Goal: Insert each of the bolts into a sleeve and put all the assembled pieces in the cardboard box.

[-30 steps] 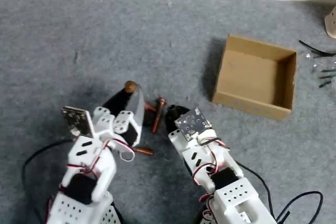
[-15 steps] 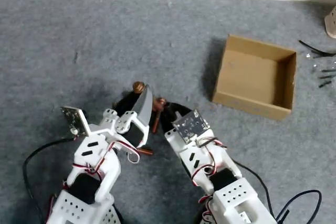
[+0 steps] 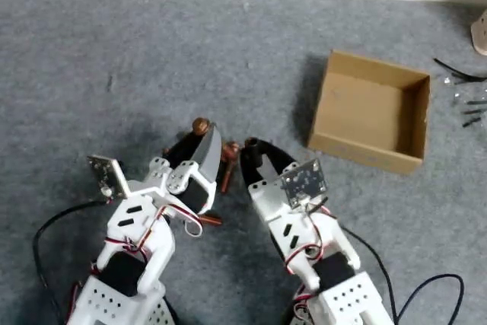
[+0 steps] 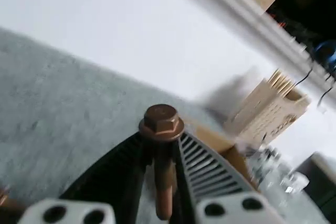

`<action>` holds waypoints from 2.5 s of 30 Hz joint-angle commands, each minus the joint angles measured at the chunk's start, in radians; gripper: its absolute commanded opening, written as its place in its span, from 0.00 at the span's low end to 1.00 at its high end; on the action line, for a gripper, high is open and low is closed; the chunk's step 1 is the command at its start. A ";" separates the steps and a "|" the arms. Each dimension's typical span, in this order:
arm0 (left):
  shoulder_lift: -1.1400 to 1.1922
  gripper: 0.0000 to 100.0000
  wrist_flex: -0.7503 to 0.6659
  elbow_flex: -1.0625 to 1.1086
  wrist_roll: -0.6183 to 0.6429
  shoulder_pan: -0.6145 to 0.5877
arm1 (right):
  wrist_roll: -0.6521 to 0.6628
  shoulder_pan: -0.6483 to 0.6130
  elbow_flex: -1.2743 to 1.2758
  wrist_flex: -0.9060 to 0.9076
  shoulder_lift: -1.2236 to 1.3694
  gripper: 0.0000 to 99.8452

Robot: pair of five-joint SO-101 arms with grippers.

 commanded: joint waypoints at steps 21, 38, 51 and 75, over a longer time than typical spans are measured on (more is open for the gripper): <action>-0.010 0.06 0.069 -0.110 0.003 0.050 | 0.135 -0.076 0.111 0.337 -0.277 0.01; -0.001 0.06 0.086 -0.116 0.005 0.058 | 0.140 -0.076 0.113 0.364 -0.277 0.01; -0.001 0.06 -0.032 -0.007 0.003 0.128 | 0.140 -0.077 0.113 0.378 -0.277 0.01; -0.001 0.06 -0.005 0.019 -0.061 0.093 | 0.140 -0.136 0.110 0.421 -0.278 0.01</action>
